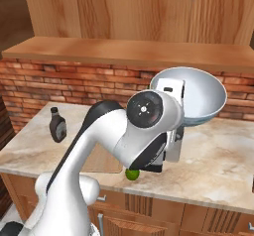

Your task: Open the cabinet. Place the bowl and condiment on the counter. Then place the lime and garlic on the cutting board.

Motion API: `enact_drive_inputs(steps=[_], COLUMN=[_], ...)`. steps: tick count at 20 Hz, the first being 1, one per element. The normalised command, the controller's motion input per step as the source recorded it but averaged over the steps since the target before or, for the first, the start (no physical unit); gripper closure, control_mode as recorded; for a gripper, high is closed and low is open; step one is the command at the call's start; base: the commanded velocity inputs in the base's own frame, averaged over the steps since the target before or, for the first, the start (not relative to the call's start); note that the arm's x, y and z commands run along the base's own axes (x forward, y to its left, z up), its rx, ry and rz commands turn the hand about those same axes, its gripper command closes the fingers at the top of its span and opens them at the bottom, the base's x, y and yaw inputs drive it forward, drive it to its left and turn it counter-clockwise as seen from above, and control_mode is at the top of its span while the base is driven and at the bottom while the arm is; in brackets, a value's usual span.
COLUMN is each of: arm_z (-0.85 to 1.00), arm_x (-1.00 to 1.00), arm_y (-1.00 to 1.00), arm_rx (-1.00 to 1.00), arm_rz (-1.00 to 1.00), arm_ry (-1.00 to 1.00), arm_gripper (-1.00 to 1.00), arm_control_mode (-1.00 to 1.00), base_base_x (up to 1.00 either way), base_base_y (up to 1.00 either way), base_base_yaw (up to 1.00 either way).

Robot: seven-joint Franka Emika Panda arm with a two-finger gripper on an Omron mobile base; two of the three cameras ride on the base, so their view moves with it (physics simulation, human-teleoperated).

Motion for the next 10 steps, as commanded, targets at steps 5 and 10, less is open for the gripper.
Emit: enact_drive_inputs(steps=[5,10], arm_z=[-0.14,-0.21], arm_x=[0.09,0.10], arm_y=[-0.28,-0.26], arm_rx=[0.05,0.04], arm_rz=[0.00,0.00], arm_ry=[0.11,0.07], arm_gripper=[1.00,1.00], arm_control_mode=[-1.00,-1.00], base_base_x=[0.00,0.00], base_base_y=[0.00,0.00], base_base_yaw=[0.00,0.00])
